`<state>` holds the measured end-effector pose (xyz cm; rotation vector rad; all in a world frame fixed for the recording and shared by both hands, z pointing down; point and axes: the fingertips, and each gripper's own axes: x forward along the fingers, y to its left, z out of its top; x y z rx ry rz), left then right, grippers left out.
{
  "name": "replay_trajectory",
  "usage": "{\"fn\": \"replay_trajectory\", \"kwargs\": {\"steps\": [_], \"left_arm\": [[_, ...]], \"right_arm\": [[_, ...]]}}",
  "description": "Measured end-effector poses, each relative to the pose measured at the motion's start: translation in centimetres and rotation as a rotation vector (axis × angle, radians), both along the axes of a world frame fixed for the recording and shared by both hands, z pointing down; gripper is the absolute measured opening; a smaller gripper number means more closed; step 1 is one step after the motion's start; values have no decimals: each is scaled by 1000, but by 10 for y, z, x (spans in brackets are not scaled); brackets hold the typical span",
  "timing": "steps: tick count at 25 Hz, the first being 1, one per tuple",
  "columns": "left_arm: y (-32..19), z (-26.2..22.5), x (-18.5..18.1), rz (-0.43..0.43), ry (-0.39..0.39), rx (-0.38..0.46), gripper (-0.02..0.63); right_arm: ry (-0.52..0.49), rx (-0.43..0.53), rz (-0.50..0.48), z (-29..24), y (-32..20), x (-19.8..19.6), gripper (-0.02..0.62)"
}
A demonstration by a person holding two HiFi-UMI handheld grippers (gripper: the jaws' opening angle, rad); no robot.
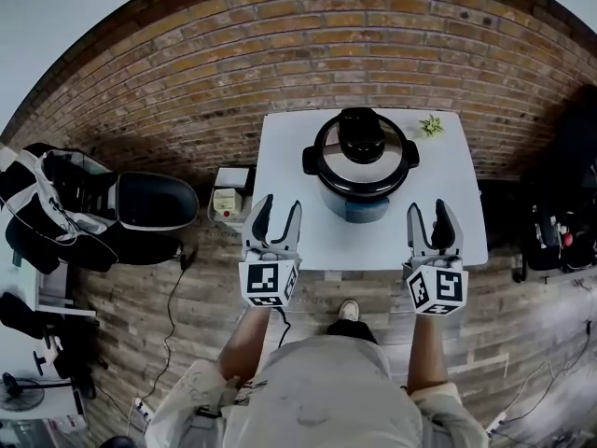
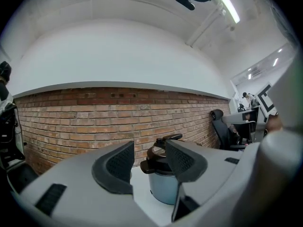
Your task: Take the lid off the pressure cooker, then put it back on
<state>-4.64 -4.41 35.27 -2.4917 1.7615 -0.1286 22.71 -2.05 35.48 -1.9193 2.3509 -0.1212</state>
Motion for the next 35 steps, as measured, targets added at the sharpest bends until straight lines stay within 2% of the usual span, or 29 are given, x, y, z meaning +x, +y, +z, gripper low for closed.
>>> {"fn": "replay_trajectory", "kwargs": {"steps": [6,12,19,35], "left_arm": [[-30,2,13,-45,9,-18,222],[-45,10,12,-70,5,-47,222],[-70,22,10,-78,26,-62,222],[-169,-14,-7,-27,59,44,222]], "right_arm": [[-13,5,-37,4,-39,20,224],[-39,-13,-73,15,-61,16,224],[-17,-34,-78,24,-87,17,224],[49,70,-40,-28,-171,1,224]]}}
